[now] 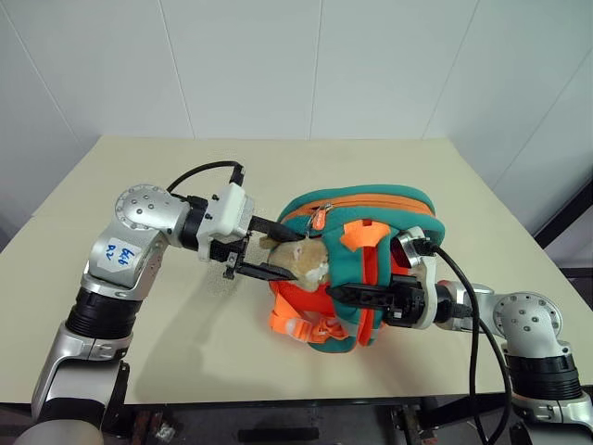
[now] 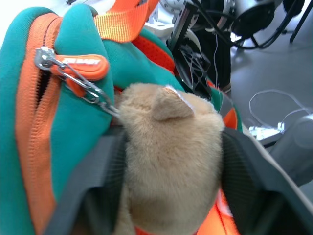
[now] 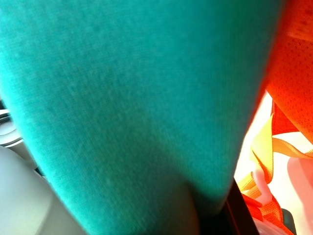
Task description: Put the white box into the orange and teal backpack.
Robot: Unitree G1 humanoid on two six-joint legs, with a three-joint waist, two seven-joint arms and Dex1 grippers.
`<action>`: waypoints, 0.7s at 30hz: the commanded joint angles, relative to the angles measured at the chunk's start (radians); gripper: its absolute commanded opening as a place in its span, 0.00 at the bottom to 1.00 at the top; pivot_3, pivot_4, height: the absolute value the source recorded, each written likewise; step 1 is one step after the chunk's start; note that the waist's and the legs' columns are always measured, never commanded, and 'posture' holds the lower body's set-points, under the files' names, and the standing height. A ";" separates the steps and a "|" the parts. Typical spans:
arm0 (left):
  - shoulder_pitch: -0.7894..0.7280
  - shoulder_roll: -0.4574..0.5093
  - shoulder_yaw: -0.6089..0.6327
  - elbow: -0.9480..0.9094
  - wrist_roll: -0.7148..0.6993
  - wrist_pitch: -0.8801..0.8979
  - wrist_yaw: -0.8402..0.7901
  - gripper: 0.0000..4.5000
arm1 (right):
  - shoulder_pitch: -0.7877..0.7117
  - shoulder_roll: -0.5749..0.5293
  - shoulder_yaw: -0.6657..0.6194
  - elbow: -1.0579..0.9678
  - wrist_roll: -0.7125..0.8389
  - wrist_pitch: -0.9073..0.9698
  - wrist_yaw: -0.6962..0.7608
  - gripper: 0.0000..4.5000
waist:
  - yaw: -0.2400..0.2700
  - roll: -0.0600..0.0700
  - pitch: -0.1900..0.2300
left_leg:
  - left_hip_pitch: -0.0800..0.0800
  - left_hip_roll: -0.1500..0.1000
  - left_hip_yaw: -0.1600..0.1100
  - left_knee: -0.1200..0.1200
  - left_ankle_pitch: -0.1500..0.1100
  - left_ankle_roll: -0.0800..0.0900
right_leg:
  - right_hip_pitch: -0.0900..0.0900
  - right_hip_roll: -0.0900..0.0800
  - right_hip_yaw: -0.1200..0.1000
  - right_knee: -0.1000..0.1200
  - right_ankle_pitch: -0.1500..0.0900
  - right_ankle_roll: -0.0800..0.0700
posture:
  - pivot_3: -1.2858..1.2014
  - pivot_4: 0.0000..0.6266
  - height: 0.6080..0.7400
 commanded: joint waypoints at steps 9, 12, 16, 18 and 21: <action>-0.068 0.060 0.111 0.039 -0.147 0.189 -0.005 0.12 | -0.010 0.007 -0.005 -0.027 0.014 -0.006 0.009 0.01 | -0.002 0.000 0.000 | 0.000 0.000 0.000 0.000 0.000 0.000 | 0.000 0.000 0.000 0.000 0.000 0.000 | 0.52 0.24 1.00; -0.094 0.127 0.147 0.067 -0.194 0.280 -0.039 0.12 | -0.010 0.005 -0.005 -0.026 0.014 -0.004 0.010 0.01 | -0.005 0.000 0.000 | 0.000 0.000 0.000 -0.001 0.000 0.000 | 0.000 0.000 0.000 0.000 0.000 0.000 | 0.52 0.24 1.00; -0.125 0.202 0.183 0.114 -0.249 0.395 -0.064 0.12 | -0.014 0.010 -0.003 -0.026 0.014 -0.003 0.007 0.01 | -0.005 0.000 0.000 | 0.000 0.000 0.000 -0.002 0.000 0.000 | -0.001 0.000 0.000 0.000 0.000 0.000 | 0.52 0.24 1.00; -0.133 0.227 0.197 0.140 -0.264 0.433 -0.065 0.12 | -0.015 0.011 -0.002 -0.025 0.013 -0.003 0.007 0.01 | -0.004 0.000 0.000 | 0.000 0.000 0.000 -0.002 0.000 0.000 | -0.001 0.000 0.000 0.000 0.000 0.000 | 0.52 0.24 1.00; -0.120 0.284 0.202 0.188 -0.246 0.460 -0.082 0.12 | -0.018 0.012 -0.002 -0.022 0.012 -0.001 0.009 0.01 | -0.006 0.000 0.000 | 0.000 0.000 0.000 -0.001 0.000 0.000 | -0.001 0.000 0.000 0.000 0.000 0.000 | 0.52 0.24 1.00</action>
